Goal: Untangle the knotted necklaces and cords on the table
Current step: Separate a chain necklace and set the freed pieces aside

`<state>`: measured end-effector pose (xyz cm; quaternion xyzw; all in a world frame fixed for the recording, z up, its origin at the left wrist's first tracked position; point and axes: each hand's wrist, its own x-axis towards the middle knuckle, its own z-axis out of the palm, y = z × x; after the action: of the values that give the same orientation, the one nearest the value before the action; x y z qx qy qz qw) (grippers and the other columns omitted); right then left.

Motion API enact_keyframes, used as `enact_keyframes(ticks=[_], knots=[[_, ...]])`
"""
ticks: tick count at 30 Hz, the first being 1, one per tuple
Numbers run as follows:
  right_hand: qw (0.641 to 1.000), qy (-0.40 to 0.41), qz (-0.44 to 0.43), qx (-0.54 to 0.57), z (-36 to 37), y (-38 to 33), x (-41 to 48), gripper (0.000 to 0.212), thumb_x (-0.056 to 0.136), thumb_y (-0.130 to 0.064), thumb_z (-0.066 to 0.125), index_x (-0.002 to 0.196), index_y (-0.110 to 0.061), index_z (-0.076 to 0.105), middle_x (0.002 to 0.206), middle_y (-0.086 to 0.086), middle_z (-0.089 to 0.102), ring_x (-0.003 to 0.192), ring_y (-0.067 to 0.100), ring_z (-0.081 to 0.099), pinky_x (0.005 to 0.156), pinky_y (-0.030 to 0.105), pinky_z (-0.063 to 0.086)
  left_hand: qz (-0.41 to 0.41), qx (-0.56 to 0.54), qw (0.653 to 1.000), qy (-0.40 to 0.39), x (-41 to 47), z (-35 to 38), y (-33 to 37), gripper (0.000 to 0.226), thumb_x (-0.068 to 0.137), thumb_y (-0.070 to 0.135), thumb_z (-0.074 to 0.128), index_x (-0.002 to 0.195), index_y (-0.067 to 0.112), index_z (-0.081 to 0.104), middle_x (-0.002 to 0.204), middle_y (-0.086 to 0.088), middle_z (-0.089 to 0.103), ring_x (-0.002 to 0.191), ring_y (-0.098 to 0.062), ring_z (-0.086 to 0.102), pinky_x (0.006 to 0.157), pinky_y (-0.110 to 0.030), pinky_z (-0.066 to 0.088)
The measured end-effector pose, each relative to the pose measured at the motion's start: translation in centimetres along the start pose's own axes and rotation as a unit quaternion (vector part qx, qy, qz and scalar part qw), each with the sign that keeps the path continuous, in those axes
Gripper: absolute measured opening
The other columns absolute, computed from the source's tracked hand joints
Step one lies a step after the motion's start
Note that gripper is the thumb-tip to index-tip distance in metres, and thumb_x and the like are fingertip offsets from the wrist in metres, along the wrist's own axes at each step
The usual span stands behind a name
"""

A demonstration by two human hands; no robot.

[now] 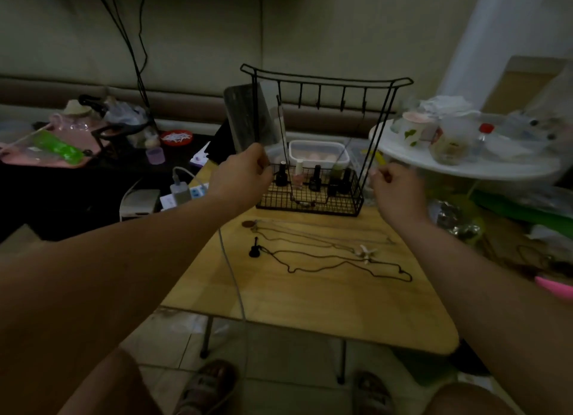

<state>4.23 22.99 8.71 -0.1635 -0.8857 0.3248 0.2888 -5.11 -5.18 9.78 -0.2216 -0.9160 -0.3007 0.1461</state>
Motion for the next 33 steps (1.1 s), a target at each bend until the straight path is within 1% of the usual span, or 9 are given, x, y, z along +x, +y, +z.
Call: enact_keyframes(ticks=[6, 12, 16, 19, 21, 23, 27, 30, 33], knots=[[0.997, -0.022, 0.072, 0.026, -0.1, 3.6, -5.9, 0.017, 0.103, -0.031, 0.057, 0.09, -0.027, 0.068, 0.093, 0.0, 0.072, 0.087, 0.023, 0.069, 0.081, 0.043, 0.058, 0.01, -0.008, 0.995, -0.098, -5.0, 3.1, 2.0, 0.009, 0.101, 0.033, 0.058, 0.106, 0.027, 0.061, 0.097, 0.004, 0.067, 0.085, -0.018, 0.064, 0.072, -0.041, 0.059], [0.997, -0.058, 0.046, 0.023, 1.4, 4.6, -11.0, 0.017, 0.102, -0.018, 0.06, 0.111, -0.025, 0.072, 0.106, -0.007, 0.07, 0.098, 0.01, 0.062, 0.074, 0.022, 0.047, 0.071, 0.027, 0.976, -0.205, -8.8, 6.7, 1.6, 0.007, 0.097, 0.032, 0.066, 0.103, 0.029, 0.067, 0.102, 0.008, 0.059, 0.096, -0.015, 0.059, 0.074, -0.032, 0.049], [0.998, -0.048, 0.015, 0.035, 0.9, 3.7, -11.4, 0.019, 0.102, -0.016, 0.059, 0.113, -0.025, 0.072, 0.107, -0.007, 0.07, 0.099, 0.009, 0.063, 0.078, 0.023, 0.048, 0.137, 0.094, 0.955, -0.247, -9.9, 7.7, 2.8, 0.02, 0.095, 0.048, 0.065, 0.109, 0.034, 0.063, 0.108, 0.009, 0.054, 0.099, -0.015, 0.052, 0.087, -0.038, 0.046], [0.997, -0.053, 0.011, 0.057, -0.6, 3.7, -11.0, 0.018, 0.101, -0.016, 0.06, 0.11, -0.026, 0.073, 0.101, -0.009, 0.068, 0.094, 0.008, 0.063, 0.07, 0.016, 0.044, 0.171, 0.144, 0.939, -0.261, -10.1, 7.7, 4.1, 0.012, 0.1, 0.045, 0.059, 0.104, 0.033, 0.06, 0.106, 0.009, 0.051, 0.1, -0.015, 0.05, 0.094, -0.039, 0.039], [0.995, -0.087, 0.012, 0.055, -1.2, 3.9, -11.3, 0.017, 0.101, -0.018, 0.061, 0.109, -0.028, 0.072, 0.102, -0.009, 0.069, 0.096, 0.009, 0.064, 0.073, 0.02, 0.047, 0.182, 0.165, 0.927, -0.284, -10.0, 7.6, 4.7, 0.007, 0.103, 0.041, 0.055, 0.101, 0.034, 0.058, 0.106, 0.009, 0.05, 0.1, -0.013, 0.048, 0.094, -0.038, 0.039], [0.99, -0.142, -0.013, 0.02, -1.0, 3.8, -12.0, 0.019, 0.1, -0.019, 0.062, 0.112, -0.031, 0.071, 0.108, -0.011, 0.069, 0.102, 0.008, 0.063, 0.083, 0.026, 0.05, 0.163, 0.155, 0.925, -0.307, -10.3, 7.5, 5.3, 0.006, 0.104, 0.038, 0.053, 0.101, 0.034, 0.056, 0.105, 0.01, 0.051, 0.097, -0.012, 0.049, 0.091, -0.035, 0.04], [0.958, -0.269, -0.095, -0.034, 0.6, 2.7, -12.9, 0.04, 0.093, -0.017, 0.062, 0.13, -0.031, 0.064, 0.123, -0.012, 0.065, 0.117, 0.007, 0.055, 0.1, 0.03, 0.047, 0.015, -0.046, 0.95, -0.308, -10.3, 6.1, 6.8, 0.01, 0.108, 0.029, 0.051, 0.106, 0.021, 0.057, 0.1, 0.007, 0.067, 0.092, -0.012, 0.064, 0.075, -0.027, 0.052], [0.937, -0.282, -0.161, -0.126, 1.6, 2.6, -12.3, 0.035, 0.094, -0.033, 0.063, 0.128, -0.032, 0.065, 0.121, -0.008, 0.059, 0.119, 0.013, 0.049, 0.1, 0.035, 0.045, -0.06, -0.153, 0.945, -0.285, -9.7, 5.0, 7.0, 0.015, 0.109, 0.026, 0.05, 0.107, 0.014, 0.058, 0.093, 0.002, 0.076, 0.086, -0.011, 0.073, 0.079, -0.029, 0.059], [0.917, -0.287, -0.207, -0.183, 1.8, 2.2, -11.5, 0.016, 0.097, -0.035, 0.061, 0.112, -0.03, 0.067, 0.106, -0.007, 0.053, 0.111, 0.017, 0.05, 0.089, 0.035, 0.046, -0.035, -0.085, 0.956, -0.28, -9.1, 4.8, 6.3, 0.008, 0.104, 0.03, 0.059, 0.104, 0.022, 0.062, 0.097, 0.004, 0.074, 0.091, -0.015, 0.07, 0.084, -0.039, 0.059]])
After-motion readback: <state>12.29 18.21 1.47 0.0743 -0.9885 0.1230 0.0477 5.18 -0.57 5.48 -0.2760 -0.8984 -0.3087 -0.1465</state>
